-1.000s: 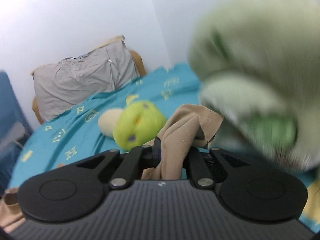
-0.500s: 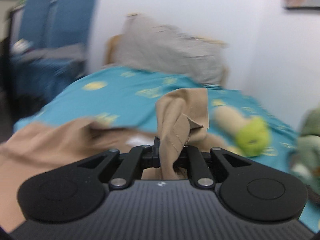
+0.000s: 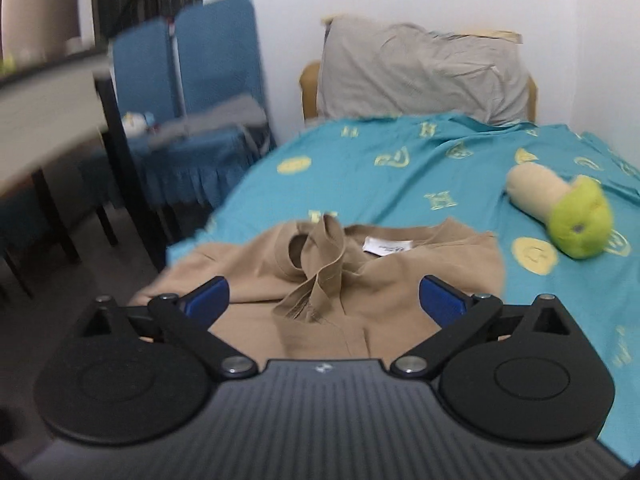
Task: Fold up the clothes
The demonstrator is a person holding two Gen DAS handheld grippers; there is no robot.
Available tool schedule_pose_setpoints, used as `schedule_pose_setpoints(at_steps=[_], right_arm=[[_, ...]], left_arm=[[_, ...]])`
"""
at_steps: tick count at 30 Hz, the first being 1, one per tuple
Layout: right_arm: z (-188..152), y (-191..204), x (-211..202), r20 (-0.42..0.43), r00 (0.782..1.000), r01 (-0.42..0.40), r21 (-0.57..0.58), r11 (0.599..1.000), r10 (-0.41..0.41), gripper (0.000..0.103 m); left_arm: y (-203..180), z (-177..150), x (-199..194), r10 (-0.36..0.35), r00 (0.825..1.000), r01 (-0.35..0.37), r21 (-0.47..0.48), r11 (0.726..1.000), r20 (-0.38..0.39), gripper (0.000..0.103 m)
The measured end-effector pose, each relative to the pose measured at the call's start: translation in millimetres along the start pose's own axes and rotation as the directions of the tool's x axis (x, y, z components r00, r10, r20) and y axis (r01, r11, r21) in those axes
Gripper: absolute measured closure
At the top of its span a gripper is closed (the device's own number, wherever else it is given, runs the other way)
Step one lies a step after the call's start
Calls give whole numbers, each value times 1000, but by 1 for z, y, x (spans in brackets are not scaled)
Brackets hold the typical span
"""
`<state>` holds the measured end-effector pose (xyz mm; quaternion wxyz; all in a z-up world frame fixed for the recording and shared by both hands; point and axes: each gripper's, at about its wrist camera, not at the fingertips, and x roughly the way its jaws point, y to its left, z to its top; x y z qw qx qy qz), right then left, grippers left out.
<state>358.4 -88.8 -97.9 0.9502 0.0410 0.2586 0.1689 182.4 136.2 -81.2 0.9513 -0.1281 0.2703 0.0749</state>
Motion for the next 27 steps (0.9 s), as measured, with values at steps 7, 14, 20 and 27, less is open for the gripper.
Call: schedule_pose_setpoints(at_steps=[7,14,20,27], right_arm=[[-13,-24,-172,129,991,-27,37,999,22,0],[-59,-55,-284,250,966,48,91,995,-69,0],[-75,-114,-276,145,975,128,261,957,-170,0],[-82,-139,-276,139,954,211,317,925,-266,0]], left_arm=[[-23,-19,-24,-51,998,52,26,998,-39,1],[-47,-50,-50,-121,985,134,103,986,-125,1],[-89,-78,-63,-215,958,247,165,955,-189,5],[-159,-103,-72,-268,907,344,204,917,-324,16]])
